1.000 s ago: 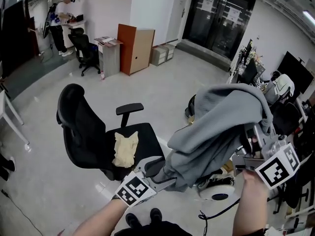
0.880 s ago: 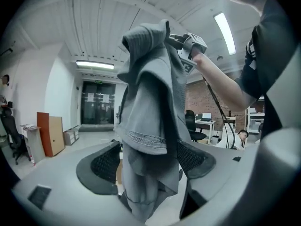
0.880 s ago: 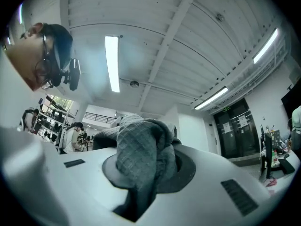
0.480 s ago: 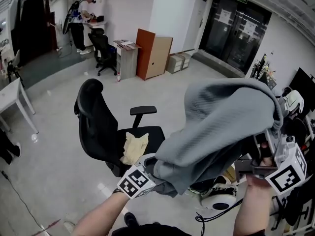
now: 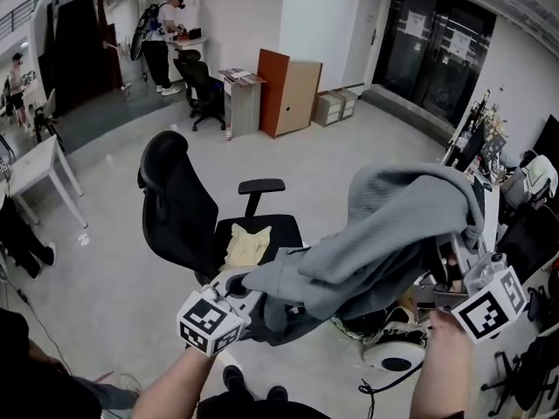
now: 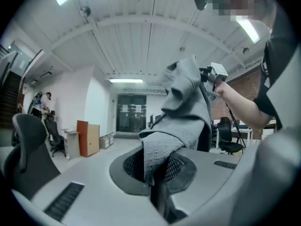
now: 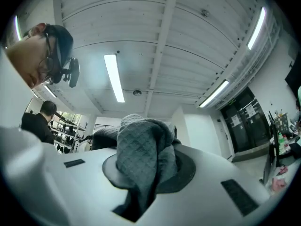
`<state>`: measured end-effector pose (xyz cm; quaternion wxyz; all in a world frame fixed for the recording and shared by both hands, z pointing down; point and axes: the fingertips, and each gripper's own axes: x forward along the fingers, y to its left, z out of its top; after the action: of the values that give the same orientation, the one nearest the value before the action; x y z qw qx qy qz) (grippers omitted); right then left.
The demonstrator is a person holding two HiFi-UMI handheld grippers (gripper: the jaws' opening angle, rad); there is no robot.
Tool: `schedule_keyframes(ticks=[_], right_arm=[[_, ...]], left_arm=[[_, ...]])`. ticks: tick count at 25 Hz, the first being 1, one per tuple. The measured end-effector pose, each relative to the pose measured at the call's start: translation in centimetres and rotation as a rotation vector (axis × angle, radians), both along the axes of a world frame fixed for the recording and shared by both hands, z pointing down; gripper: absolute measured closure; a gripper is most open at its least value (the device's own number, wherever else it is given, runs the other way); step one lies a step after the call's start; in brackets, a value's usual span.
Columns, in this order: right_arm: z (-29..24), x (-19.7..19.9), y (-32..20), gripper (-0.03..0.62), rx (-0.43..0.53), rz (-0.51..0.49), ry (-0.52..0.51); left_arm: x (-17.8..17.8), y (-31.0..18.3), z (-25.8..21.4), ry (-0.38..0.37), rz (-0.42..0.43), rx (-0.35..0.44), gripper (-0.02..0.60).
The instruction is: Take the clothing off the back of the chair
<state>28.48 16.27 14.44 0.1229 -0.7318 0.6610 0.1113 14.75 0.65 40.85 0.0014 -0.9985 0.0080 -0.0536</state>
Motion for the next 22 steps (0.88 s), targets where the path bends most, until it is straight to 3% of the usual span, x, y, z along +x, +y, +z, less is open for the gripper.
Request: schedule_keyframes(ticks=[4, 8, 15, 22], right_arm=[[4.5, 1.2, 0.2, 0.526, -0.073, 0.012, -0.055], [8.9, 0.5, -0.6, 0.526, -0.133, 0.014, -0.114], [14.1, -3.3, -4.0, 0.526, -0.243, 0.038, -0.042], [22.3, -6.5, -7.6, 0.525, -0.393, 0.004, -0.156]], left_arm=[[-2.2, -0.1, -4.5, 0.074, -0.090, 0.032, 0.569], [-3.8, 0.2, -7.2, 0.102, -0.119, 0.073, 0.569], [-6.6, -2.5, -9.9, 0.111, -0.203, 0.095, 0.569], [-9.5, -5.6, -10.3, 0.116, -0.267, 0.083, 0.569]])
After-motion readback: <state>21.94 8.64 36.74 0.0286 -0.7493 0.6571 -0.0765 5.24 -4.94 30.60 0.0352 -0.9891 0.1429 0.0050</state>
